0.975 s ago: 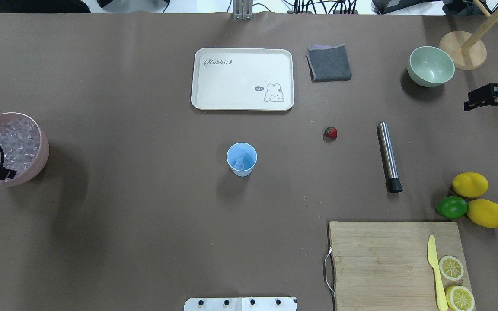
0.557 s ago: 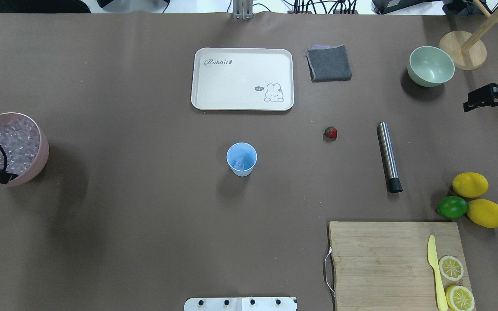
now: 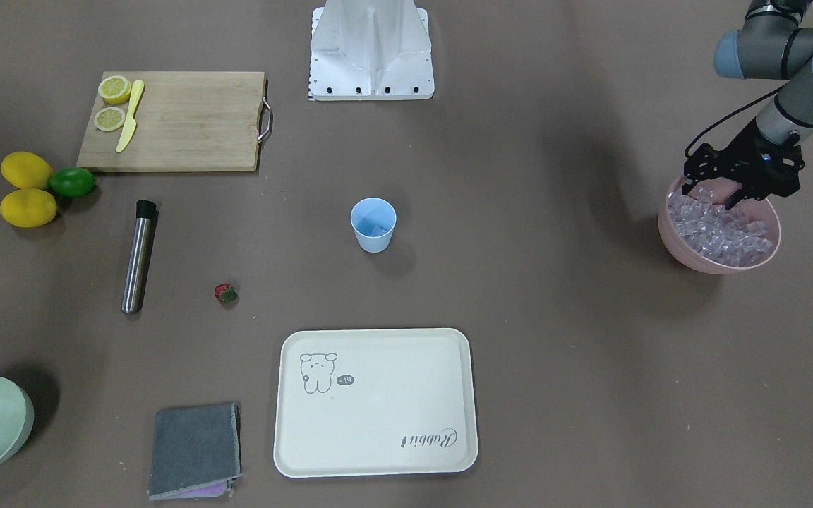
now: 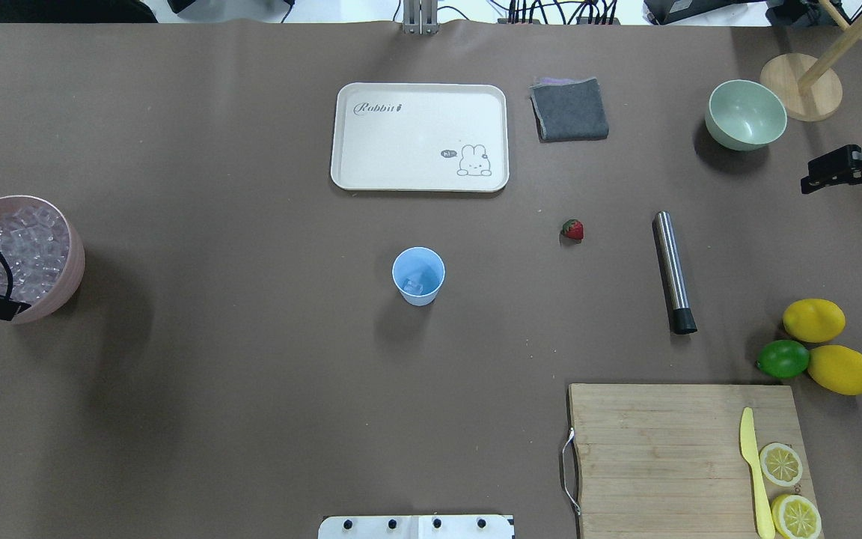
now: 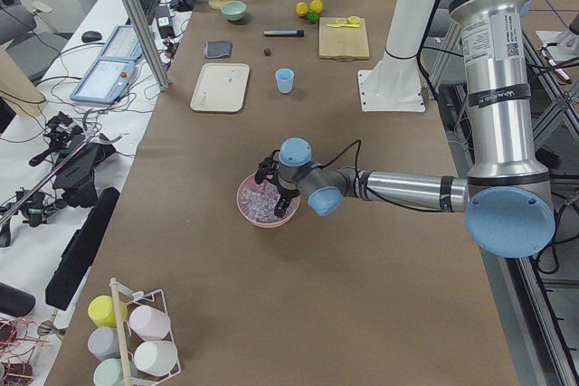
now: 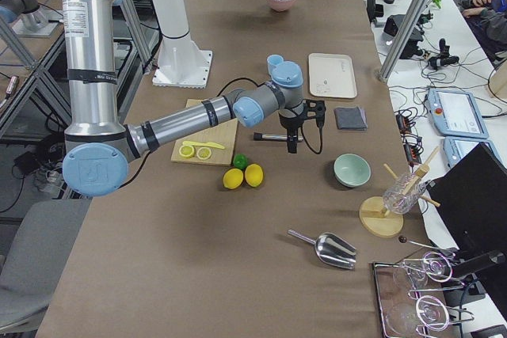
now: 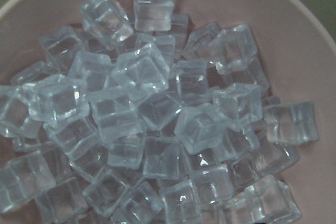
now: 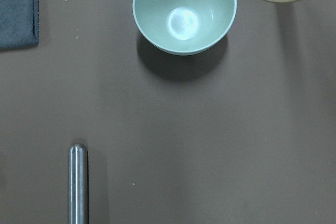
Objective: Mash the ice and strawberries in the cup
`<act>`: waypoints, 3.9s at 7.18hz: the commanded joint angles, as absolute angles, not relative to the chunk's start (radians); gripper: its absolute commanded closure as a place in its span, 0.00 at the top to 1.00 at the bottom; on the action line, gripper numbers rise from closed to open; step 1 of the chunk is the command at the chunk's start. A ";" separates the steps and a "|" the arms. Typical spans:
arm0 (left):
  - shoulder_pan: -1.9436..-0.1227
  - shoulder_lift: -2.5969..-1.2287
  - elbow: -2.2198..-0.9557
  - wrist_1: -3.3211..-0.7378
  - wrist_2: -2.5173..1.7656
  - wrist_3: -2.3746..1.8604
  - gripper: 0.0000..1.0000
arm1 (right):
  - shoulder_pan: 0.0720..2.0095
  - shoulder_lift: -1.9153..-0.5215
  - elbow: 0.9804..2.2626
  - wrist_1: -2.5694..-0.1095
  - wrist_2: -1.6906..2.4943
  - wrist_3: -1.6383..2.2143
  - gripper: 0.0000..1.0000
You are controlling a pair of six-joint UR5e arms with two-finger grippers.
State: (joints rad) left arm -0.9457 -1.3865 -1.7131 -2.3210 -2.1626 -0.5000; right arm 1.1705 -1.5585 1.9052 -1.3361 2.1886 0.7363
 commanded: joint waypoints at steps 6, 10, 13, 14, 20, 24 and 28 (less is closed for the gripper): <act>-0.948 -1.388 -1.717 -2.321 -2.160 -0.474 0.14 | 1.170 -1.557 1.910 -1.336 2.189 0.738 1.00; -0.965 -1.393 -1.729 -2.316 -2.167 -0.472 0.00 | 1.170 -1.557 1.911 -1.336 2.189 0.738 1.00; -0.966 -1.399 -1.761 -2.272 -2.174 -0.472 0.67 | 1.170 -1.557 1.910 -1.338 2.189 0.739 1.00; -0.965 -1.393 -1.767 -2.272 -2.174 -0.472 0.67 | 1.170 -1.557 1.908 -1.338 2.189 0.739 1.00; -0.965 -1.385 -1.755 -2.212 -2.163 -0.430 0.65 | 1.154 -1.557 1.905 -1.336 2.168 0.739 1.00; -0.960 -1.365 -1.753 -2.207 -2.140 -0.430 0.58 | 1.146 -1.557 1.904 -1.338 2.155 0.739 1.00; -0.954 -1.371 -1.752 -2.207 -2.138 -0.431 0.52 | 1.143 -1.557 1.902 -1.338 2.152 0.739 1.00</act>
State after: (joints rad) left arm -0.9564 -1.3684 -1.7521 -2.2074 -2.1397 -0.4316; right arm 1.1434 -1.5570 1.9027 -1.3376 2.1525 0.7394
